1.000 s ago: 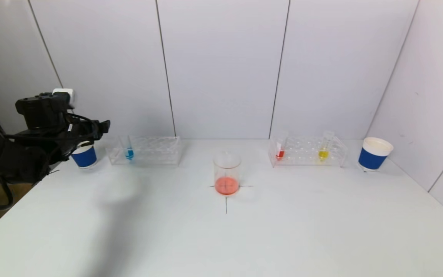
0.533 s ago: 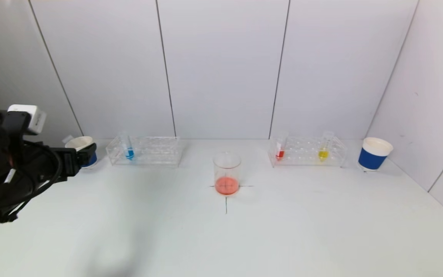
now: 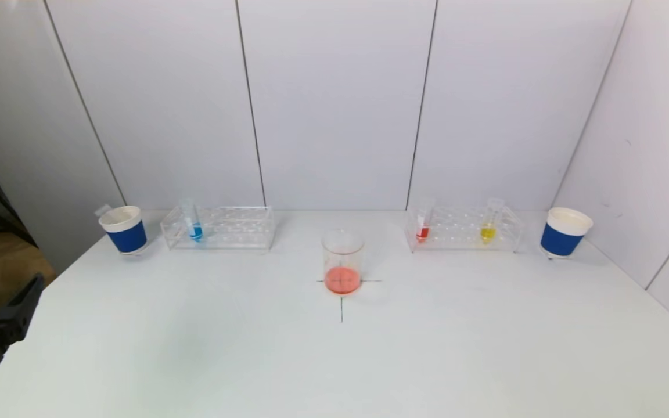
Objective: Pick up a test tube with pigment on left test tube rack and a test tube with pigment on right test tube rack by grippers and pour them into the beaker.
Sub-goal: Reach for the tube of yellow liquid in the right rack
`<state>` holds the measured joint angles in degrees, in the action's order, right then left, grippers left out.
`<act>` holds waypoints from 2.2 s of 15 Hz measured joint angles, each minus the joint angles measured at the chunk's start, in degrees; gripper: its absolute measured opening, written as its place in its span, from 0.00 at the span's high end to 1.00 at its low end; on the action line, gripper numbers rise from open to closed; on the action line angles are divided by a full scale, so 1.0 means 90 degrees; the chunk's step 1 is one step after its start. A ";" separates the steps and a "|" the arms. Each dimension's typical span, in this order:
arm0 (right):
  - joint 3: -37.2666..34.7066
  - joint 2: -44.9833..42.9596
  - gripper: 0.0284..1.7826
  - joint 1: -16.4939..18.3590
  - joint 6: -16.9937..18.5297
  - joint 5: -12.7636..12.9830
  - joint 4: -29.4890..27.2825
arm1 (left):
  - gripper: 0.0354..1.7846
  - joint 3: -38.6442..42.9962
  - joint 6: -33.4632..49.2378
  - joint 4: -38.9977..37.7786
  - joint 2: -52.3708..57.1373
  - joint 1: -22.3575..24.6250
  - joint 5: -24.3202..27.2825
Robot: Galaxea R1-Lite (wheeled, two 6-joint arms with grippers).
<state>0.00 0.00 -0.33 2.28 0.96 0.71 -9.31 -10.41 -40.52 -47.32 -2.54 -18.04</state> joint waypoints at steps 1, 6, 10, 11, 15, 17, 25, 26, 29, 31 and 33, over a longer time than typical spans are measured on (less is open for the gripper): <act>0.0000 0.0000 0.00 0.0000 0.0000 0.0000 0.0000 | 0.01 0.0074 -0.0009 0.0351 0.0580 0.0000 -0.0022; 0.0000 0.0000 0.00 0.0000 0.0000 0.0000 0.0000 | 0.01 -0.0049 0.0195 0.3394 0.3706 0.0148 0.0481; 0.0000 0.0000 0.00 0.0000 -0.0003 0.0000 0.0000 | 0.01 -0.0015 0.0535 0.4887 0.4949 0.0242 0.1285; 0.0000 0.0000 0.00 -0.0003 0.0000 0.0000 0.0000 | 0.01 0.0074 0.0561 0.4888 0.5060 0.0248 0.1504; 0.0000 0.0000 0.00 0.0000 0.0000 0.0000 -0.0003 | 0.01 0.0801 0.0597 0.4704 0.5247 0.0252 0.1965; 0.0000 0.0000 0.00 0.0000 -0.0003 0.0000 -0.0003 | 0.01 0.0974 0.0695 0.4609 0.5261 0.0252 0.2163; 0.0000 0.0000 0.00 0.0000 -0.0003 0.0000 -0.0003 | 0.01 0.1035 0.1157 0.4561 0.5264 0.0252 0.1975; 0.0000 0.0000 0.00 0.0000 -0.0003 -0.0003 -0.0003 | 0.01 0.1035 0.1157 0.4561 0.5264 0.0252 0.1975; 0.0000 0.0000 0.00 -0.0005 -0.0150 -0.0046 -0.0003 | 0.01 0.1035 0.1157 0.4561 0.5264 0.0252 0.1978; 0.0000 0.0000 0.00 -0.0009 -0.0110 -0.0016 -0.0008 | 0.01 0.1035 0.1157 0.4561 0.5261 0.0252 0.1978; 0.0000 0.0000 0.00 -0.0009 -0.0160 -0.0019 -0.0003 | 0.01 0.1035 0.1157 0.4563 0.5261 0.0252 0.1980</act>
<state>0.00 0.00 -0.41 0.84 0.79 0.68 0.00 0.00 0.55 0.02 -0.27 -0.22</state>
